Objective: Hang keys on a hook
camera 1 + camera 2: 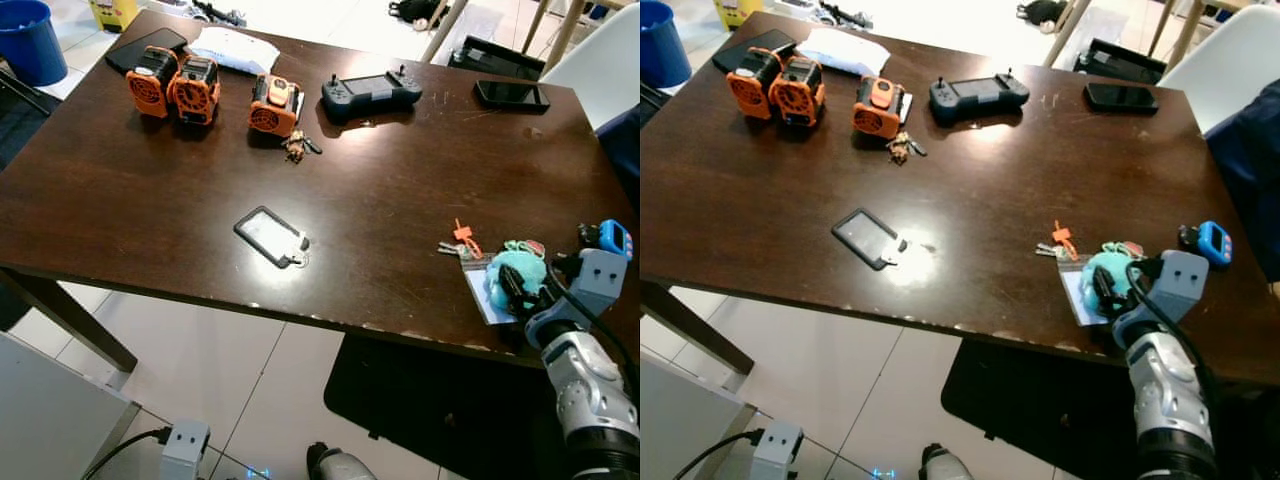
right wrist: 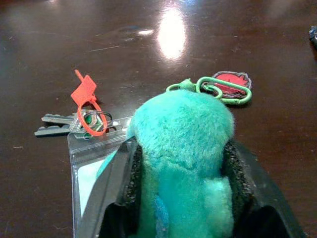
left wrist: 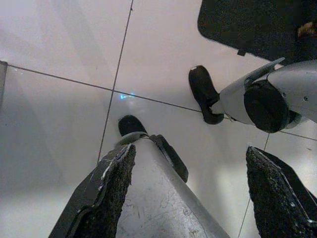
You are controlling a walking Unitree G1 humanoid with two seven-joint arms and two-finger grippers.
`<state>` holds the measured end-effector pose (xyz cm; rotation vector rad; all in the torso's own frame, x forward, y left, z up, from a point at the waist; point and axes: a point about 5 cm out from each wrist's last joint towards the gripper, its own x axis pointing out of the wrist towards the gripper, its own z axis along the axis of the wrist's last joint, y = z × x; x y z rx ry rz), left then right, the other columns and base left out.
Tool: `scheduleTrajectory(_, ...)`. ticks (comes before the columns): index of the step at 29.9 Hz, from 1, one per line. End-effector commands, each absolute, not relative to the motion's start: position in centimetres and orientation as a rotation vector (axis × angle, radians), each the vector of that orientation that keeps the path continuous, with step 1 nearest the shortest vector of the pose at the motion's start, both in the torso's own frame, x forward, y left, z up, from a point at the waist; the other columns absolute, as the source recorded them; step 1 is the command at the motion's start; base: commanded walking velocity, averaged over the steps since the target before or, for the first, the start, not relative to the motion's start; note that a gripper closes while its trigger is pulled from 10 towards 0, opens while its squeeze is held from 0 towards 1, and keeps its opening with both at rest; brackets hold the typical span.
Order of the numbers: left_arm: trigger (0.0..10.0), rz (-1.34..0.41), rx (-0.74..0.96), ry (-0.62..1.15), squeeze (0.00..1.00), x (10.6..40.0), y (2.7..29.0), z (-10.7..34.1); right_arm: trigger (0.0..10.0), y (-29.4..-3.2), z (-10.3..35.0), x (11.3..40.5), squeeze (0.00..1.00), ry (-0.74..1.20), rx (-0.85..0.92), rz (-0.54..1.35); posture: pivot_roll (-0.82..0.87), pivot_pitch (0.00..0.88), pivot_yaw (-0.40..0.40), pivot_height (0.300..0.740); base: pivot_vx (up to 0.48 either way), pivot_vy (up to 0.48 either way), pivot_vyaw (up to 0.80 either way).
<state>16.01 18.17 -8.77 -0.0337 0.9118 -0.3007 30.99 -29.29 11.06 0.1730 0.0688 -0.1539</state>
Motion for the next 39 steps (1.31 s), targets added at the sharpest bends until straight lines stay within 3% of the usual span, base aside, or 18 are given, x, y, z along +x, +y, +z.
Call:
scheduleTrajectory(1,10.0,-0.311,-0.041,0.960,0.00,14.5,18.0,-9.4,0.0,-29.7,10.3,30.3,0.00,0.094,0.170,-0.173,-0.10,0.141,0.002,0.740,0.000,0.000,0.00)
scheduleTrajectory(5,10.0,-0.308,-0.047,0.946,0.00,14.7,18.0,-9.3,0.0,-28.9,13.4,30.7,0.00,-0.106,0.254,-0.070,-0.10,0.142,0.004,0.740,0.000,0.000,0.00)
scheduleTrajectory(7,10.0,-0.308,-0.047,0.946,0.00,14.7,18.0,-9.3,0.0,-28.9,13.4,30.7,0.00,-0.106,0.254,-0.070,-0.10,0.142,0.004,0.740,0.000,0.000,0.00)
scheduleTrajectory(10,10.0,-0.307,-0.107,0.905,0.00,15.6,17.6,-8.9,0.0,-28.7,17.9,30.7,0.00,-0.341,0.339,0.003,-0.10,0.140,0.003,0.740,0.000,0.000,0.00)
scheduleTrajectory(14,10.0,-0.338,-0.170,0.867,0.00,16.4,17.0,-8.5,0.0,-28.7,20.7,30.6,0.00,-0.460,0.352,0.028,-0.10,0.140,0.003,0.740,0.000,0.000,0.00)
scheduleTrajectory(16,10.0,-0.372,-0.210,0.842,0.00,16.9,16.5,-8.2,0.0,-27.5,22.7,30.7,0.00,-0.518,0.334,0.111,-0.10,0.136,0.004,0.740,0.000,0.000,0.00)
scheduleTrajectory(18,10.0,-0.372,-0.210,0.842,0.00,16.9,16.5,-8.2,0.0,-27.5,22.7,30.7,0.00,-0.518,0.334,0.111,-0.10,0.136,0.004,0.740,0.000,0.000,0.00)
scheduleTrajectory(22,10.0,-0.413,-0.240,0.801,0.00,17.8,16.0,-7.7,0.0,-24.0,24.4,31.5,0.00,-0.520,0.248,0.274,-0.10,0.134,0.006,0.740,0.000,0.000,0.00)
scheduleTrajectory(27,10.0,-0.454,-0.265,0.758,0.00,18.5,15.9,-7.1,0.0,-22.5,24.8,31.8,0.00,-0.511,0.224,0.335,-0.10,0.134,0.006,0.740,0.000,0.000,0.00)
scheduleTrajectory(30,10.0,-0.684,-0.353,0.510,0.00,21.4,16.8,-3.7,0.0,-18.3,25.0,31.6,0.00,-0.473,0.190,0.596,-0.07,0.132,-0.004,0.740,0.000,0.000,0.00)
scheduleTrajectory(35,10.0,-0.800,-0.324,0.423,0.00,22.3,18.7,-1.8,0.0,-16.9,24.7,31.0,0.00,-0.440,0.169,0.716,-0.06,0.131,-0.009,0.740,0.000,0.000,0.00)
scheduleTrajectory(36,10.0,-0.845,-0.282,0.440,0.00,22.0,19.3,-1.6,4.5,-16.7,24.6,31.0,0.00,-0.432,0.167,0.728,-0.05,0.132,-0.012,0.740,0.000,0.000,0.00)
scheduleTrajectory(37,10.0,-0.883,-0.235,0.467,0.00,21.8,20.0,-1.5,10.0,-16.5,24.4,31.1,0.00,-0.421,0.167,0.738,-0.04,0.133,-0.016,0.740,0.000,0.000,0.00)
scheduleTrajectory(39,10.0,-0.931,-0.200,0.488,0.00,21.4,20.3,-1.4,10.0,-16.2,24.3,31.2,0.00,-0.407,0.163,0.747,-0.04,0.134,-0.019,0.740,0.000,0.000,0.00)
